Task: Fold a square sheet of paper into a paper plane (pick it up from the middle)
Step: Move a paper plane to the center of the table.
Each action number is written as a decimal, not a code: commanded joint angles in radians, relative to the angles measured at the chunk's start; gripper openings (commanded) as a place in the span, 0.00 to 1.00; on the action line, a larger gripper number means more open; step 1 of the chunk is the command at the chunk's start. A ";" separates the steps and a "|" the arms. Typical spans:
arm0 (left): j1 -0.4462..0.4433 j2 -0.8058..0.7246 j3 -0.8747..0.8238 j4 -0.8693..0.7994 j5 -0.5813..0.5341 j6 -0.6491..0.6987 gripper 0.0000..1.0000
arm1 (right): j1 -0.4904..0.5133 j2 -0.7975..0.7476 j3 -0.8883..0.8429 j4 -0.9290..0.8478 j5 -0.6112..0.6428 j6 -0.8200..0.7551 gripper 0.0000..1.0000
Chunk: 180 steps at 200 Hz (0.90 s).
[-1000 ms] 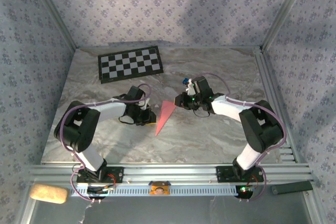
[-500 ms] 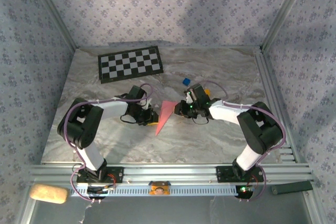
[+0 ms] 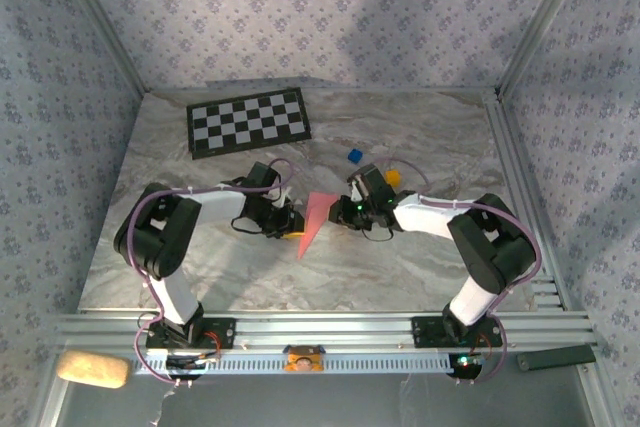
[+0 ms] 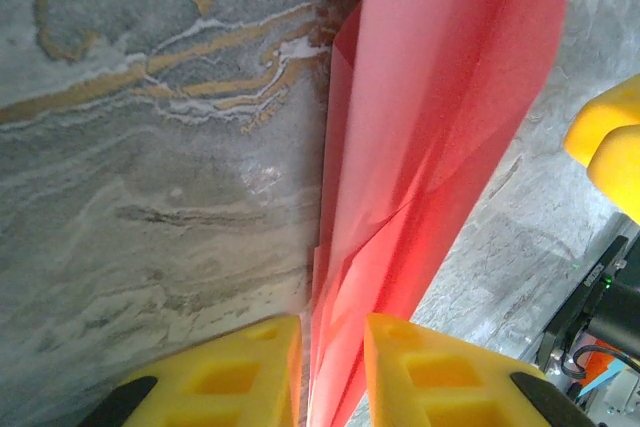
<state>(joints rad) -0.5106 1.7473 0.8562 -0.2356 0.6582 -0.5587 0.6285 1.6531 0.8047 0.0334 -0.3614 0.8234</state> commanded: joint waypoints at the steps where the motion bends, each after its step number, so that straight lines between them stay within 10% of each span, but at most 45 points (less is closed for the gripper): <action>1: 0.002 0.022 0.023 -0.001 0.015 0.014 0.23 | 0.006 0.017 -0.012 0.010 0.025 0.013 0.22; 180: -0.007 0.094 0.035 0.074 0.106 -0.003 0.18 | 0.019 0.051 -0.010 0.034 0.030 0.025 0.21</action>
<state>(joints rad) -0.5011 1.7962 0.8730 -0.1993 0.7227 -0.5774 0.6407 1.6867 0.8028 0.0601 -0.3435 0.8314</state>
